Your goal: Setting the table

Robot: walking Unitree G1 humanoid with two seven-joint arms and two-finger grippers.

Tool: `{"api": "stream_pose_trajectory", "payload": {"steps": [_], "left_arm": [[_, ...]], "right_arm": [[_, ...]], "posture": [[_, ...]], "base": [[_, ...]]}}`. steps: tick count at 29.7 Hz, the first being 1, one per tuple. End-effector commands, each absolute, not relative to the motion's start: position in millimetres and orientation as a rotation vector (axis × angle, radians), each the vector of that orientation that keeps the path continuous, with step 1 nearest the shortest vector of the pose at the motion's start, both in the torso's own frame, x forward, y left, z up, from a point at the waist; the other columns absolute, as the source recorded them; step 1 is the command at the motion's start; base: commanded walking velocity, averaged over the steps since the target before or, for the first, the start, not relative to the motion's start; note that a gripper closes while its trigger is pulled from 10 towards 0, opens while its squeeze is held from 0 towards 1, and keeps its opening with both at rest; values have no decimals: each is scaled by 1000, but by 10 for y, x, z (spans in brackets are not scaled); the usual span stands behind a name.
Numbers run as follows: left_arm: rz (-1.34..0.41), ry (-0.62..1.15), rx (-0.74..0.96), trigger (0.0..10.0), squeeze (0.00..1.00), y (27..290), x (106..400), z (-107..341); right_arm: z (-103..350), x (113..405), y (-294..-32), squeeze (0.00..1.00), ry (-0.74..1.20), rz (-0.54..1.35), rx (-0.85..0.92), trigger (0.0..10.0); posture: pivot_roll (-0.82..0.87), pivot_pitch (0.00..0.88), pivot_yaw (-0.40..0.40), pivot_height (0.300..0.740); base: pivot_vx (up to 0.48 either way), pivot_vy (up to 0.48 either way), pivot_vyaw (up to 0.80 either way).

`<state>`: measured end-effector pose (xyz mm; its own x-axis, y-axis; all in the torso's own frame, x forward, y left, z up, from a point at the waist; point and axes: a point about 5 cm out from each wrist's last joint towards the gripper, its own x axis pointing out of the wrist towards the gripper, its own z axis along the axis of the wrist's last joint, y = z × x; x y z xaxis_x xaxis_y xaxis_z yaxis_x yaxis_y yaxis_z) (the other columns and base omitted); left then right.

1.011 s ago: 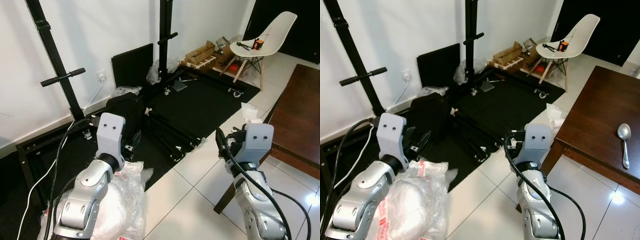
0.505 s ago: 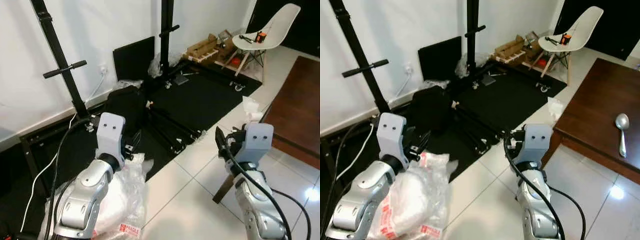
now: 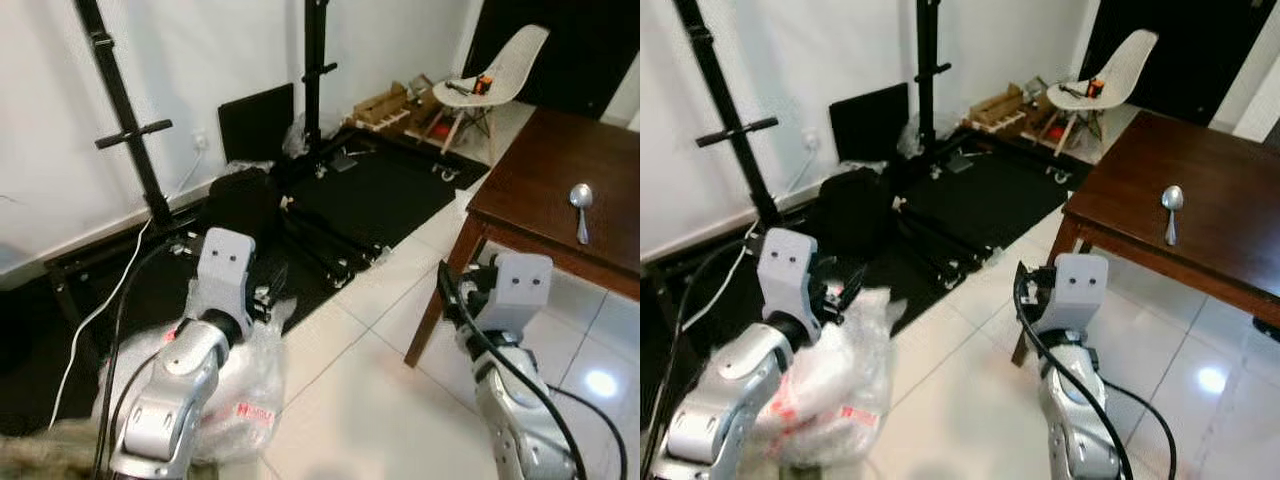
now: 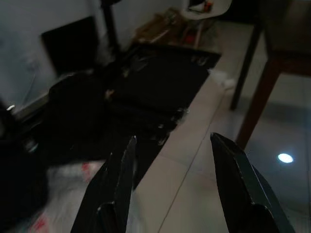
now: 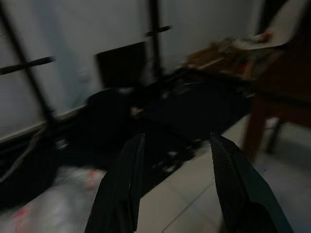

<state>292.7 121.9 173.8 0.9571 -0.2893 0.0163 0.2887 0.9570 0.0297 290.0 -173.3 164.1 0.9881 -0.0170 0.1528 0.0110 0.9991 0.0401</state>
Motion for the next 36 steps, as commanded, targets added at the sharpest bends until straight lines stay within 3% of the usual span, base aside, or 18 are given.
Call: {"api": "stream_pose_trajectory", "payload": {"steps": [1,15,20,36], "left_arm": [[-290,-2,28,10000,0,1221,2918,1696],[-288,-3,31,10000,0,1228,2918,1694],[-286,-2,34,10000,0,1230,2920,1692],[-285,5,44,10000,0,1227,2919,1682]], "right_arm": [[1603,2897,-1753,0,-136,-16,42,10000],[1607,2901,-1745,0,-137,-12,44,10000],[1612,2905,-1738,0,-137,-3,59,10000],[1602,2916,-1737,0,-117,1,73,10000]], "posture": [[-95,0,72,740],[-94,0,72,740],[-93,0,73,740],[-94,0,73,740]], "base": [[-394,0,0],[-376,0,0],[0,0,0],[0,0,789]]}}
